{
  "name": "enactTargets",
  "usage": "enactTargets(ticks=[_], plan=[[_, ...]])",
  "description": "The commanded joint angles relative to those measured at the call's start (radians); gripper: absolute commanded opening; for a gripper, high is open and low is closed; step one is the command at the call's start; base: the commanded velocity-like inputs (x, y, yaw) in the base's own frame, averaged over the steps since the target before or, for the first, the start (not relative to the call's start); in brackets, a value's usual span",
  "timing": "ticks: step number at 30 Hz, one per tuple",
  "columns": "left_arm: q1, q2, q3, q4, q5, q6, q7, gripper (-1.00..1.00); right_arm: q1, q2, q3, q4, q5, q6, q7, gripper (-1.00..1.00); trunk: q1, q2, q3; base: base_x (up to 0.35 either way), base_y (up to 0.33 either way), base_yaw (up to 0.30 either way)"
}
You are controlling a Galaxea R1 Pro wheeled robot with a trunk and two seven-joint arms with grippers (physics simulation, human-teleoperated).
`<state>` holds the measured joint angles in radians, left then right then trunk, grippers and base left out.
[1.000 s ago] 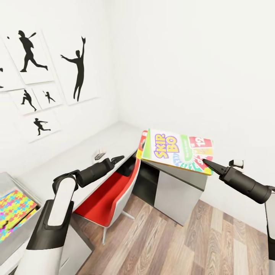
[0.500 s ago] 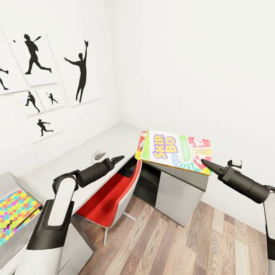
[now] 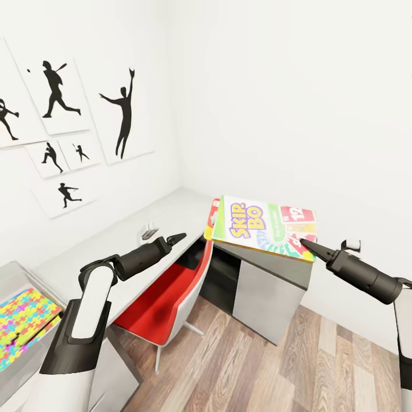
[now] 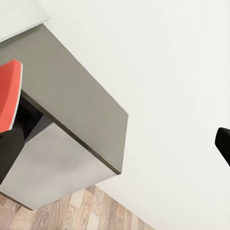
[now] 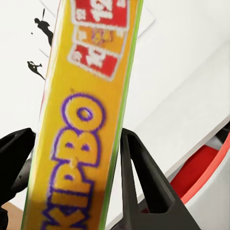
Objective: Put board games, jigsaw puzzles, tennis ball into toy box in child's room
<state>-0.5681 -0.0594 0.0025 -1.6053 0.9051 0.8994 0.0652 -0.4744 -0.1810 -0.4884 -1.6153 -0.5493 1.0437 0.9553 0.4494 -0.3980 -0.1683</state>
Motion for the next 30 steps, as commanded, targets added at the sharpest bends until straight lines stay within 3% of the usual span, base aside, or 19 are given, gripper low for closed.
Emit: enactTargets(ticks=[1,10,30], plan=[[-0.001,0.000,0.001,-0.001,0.008,0.004,0.007,1.00,-0.001,0.000,-0.001,0.000,0.003,0.003,0.005,-1.00,0.001,-0.002,0.000,0.000,0.000,0.000],[-0.001,0.000,0.001,-0.001,0.008,0.006,0.007,1.00,-0.001,0.000,-0.001,0.000,0.003,0.003,0.001,-1.00,0.001,-0.002,0.014,-0.098,0.000,0.000],[-0.001,0.000,0.001,-0.001,0.008,0.007,0.007,1.00,-0.001,0.000,-0.004,0.000,0.003,0.003,0.000,-1.00,0.001,-0.002,0.045,-0.282,0.000,0.000]])
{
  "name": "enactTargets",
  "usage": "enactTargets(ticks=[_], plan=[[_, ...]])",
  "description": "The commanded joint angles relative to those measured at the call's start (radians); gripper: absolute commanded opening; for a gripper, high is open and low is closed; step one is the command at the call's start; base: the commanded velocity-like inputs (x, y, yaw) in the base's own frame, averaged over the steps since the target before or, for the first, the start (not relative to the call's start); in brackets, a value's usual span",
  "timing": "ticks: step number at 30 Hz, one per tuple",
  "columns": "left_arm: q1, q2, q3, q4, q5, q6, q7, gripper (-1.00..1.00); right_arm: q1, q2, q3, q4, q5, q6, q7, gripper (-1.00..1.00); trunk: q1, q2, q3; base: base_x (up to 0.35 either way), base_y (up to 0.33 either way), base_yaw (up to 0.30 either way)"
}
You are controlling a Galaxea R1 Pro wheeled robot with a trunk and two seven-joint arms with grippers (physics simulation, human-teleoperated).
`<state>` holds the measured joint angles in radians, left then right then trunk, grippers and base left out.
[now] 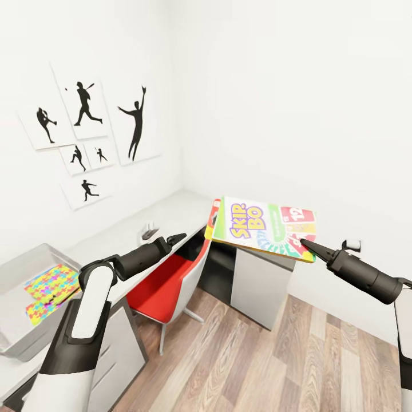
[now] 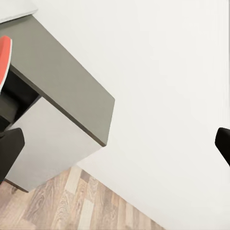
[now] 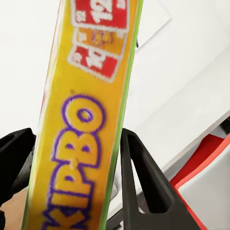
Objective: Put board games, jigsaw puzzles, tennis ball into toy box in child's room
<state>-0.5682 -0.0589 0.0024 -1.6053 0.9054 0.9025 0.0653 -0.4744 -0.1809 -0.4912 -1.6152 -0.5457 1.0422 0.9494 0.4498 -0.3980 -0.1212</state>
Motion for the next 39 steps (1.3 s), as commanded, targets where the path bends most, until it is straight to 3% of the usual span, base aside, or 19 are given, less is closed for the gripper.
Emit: enactTargets(ticks=[1,39], plan=[[-0.001,-0.001,0.000,-0.001,0.008,0.005,0.007,1.00,-0.001,0.000,-0.001,0.000,0.000,0.005,0.006,-1.00,0.000,-0.002,-0.001,-0.165,0.000,0.000],[-0.002,0.004,-0.001,-0.001,0.039,0.015,-0.060,1.00,-0.001,0.001,0.003,0.000,0.001,0.005,0.005,-1.00,0.000,-0.002,0.002,-0.021,0.000,0.000]])
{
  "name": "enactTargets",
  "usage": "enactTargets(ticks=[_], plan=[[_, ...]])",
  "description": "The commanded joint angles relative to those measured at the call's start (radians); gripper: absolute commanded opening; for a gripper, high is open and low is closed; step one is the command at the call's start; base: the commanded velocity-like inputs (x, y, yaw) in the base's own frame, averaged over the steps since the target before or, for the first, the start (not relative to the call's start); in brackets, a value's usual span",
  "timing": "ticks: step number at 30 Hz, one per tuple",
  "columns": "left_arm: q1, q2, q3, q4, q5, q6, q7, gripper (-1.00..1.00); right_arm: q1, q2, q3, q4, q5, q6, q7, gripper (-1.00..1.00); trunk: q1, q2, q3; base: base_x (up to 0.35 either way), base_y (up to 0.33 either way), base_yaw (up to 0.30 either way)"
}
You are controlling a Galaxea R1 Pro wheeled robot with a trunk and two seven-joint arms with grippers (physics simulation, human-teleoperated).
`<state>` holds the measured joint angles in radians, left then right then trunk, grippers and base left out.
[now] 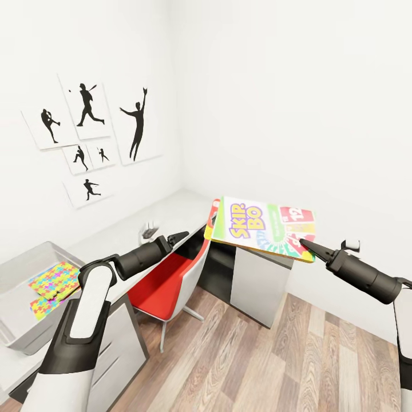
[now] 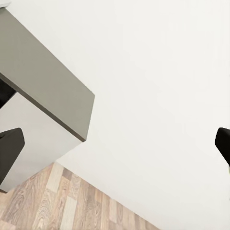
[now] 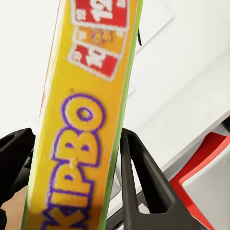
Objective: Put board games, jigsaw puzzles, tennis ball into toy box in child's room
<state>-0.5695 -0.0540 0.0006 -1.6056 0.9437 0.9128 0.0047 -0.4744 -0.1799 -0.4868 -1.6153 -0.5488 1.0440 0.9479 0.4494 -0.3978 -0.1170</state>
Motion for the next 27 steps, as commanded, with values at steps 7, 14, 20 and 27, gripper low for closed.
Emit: enactTargets(ticks=[7,14,20,27], plan=[[0.000,-0.001,0.001,0.000,0.001,0.004,-0.001,1.00,-0.002,-0.001,-0.001,0.000,0.004,0.003,0.001,-1.00,0.001,-0.002,-0.002,0.000,0.000,0.000],[0.000,0.002,0.000,0.000,-0.001,0.000,-0.003,1.00,-0.002,0.000,-0.001,0.000,0.003,0.003,-0.015,-1.00,0.001,-0.002,-0.002,0.000,0.000,0.000],[0.000,0.015,-0.002,0.000,-0.001,-0.001,-0.005,1.00,-0.002,0.000,-0.001,0.000,0.004,0.003,-0.019,-1.00,0.001,-0.002,-0.002,-0.060,0.102,0.000],[0.000,0.019,0.000,0.000,0.000,-0.001,-0.006,1.00,-0.002,0.000,0.001,0.000,0.004,0.003,-0.021,-1.00,0.001,-0.002,-0.002,-0.115,0.252,0.000]])
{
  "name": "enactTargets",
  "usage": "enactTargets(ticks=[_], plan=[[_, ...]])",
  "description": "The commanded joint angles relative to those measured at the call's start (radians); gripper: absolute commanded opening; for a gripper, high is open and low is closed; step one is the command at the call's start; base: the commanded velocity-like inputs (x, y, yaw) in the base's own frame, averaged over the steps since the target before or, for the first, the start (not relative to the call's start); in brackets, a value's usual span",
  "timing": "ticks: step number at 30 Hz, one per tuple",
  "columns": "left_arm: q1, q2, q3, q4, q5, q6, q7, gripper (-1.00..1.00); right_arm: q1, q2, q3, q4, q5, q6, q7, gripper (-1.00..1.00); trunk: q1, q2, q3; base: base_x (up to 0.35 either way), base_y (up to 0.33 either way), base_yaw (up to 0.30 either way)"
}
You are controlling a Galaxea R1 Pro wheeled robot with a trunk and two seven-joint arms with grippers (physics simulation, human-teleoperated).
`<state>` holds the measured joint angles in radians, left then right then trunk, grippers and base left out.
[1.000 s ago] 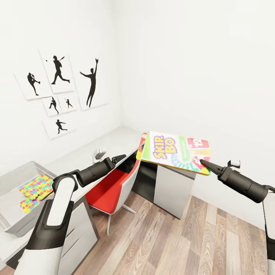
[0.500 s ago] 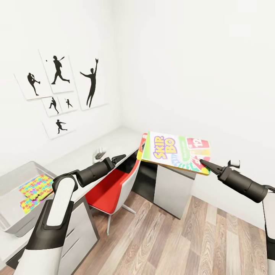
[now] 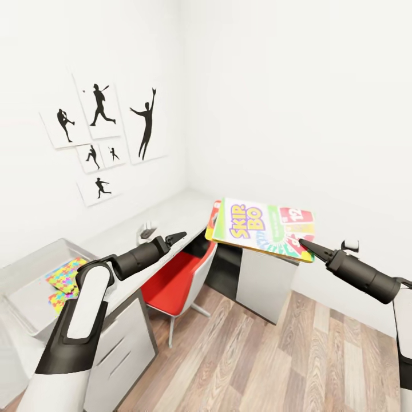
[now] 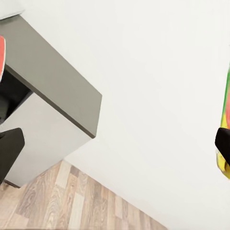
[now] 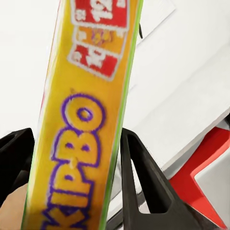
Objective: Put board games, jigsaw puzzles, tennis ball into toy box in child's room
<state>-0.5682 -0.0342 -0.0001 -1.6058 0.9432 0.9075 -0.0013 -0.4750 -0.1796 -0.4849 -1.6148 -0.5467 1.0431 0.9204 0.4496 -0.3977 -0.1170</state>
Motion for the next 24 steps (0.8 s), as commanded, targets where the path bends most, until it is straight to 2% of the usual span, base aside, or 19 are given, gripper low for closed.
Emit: enactTargets(ticks=[1,20,24], plan=[[-0.001,0.000,0.001,0.000,0.001,0.004,-0.001,1.00,-0.001,0.000,0.000,0.000,0.002,0.004,0.006,-1.00,0.000,-0.002,-0.002,-0.106,0.298,0.000],[-0.004,-0.001,-0.009,0.000,0.002,0.007,-0.014,1.00,-0.002,0.000,0.011,0.000,0.002,0.004,0.005,-1.00,0.000,-0.002,0.002,-0.026,0.324,0.000],[-0.004,-0.002,-0.013,0.000,0.002,0.005,-0.015,1.00,-0.001,-0.001,0.008,0.000,0.003,0.004,0.005,-1.00,0.000,-0.002,0.004,0.000,0.197,0.000]])
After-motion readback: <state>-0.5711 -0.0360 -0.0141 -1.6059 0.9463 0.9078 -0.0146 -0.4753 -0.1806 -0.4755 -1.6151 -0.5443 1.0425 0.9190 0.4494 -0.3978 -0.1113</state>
